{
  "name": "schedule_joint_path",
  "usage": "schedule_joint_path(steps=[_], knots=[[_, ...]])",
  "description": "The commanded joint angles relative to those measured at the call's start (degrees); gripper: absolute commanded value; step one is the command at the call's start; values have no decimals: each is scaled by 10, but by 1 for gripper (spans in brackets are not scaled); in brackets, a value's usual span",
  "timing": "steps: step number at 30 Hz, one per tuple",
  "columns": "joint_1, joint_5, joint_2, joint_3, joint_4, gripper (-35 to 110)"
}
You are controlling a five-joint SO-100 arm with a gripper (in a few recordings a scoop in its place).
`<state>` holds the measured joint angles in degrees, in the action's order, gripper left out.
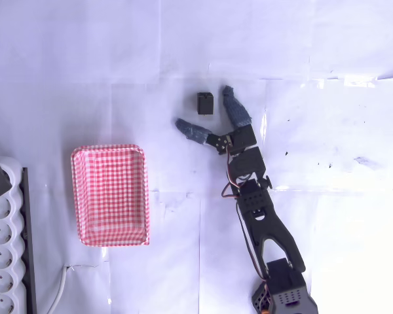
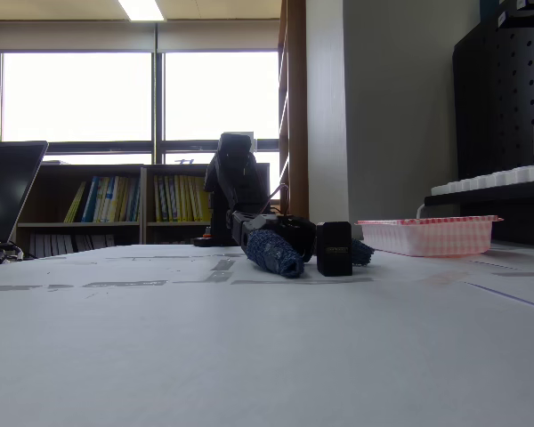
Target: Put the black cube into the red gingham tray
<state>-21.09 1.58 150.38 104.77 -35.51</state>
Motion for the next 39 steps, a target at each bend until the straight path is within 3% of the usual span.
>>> schedule_joint_path(steps=[1,12,39], knots=[[-19,12,10,52,3,49],[-25,11,56,145,26,47],[-39,21,69,185,8,36]])
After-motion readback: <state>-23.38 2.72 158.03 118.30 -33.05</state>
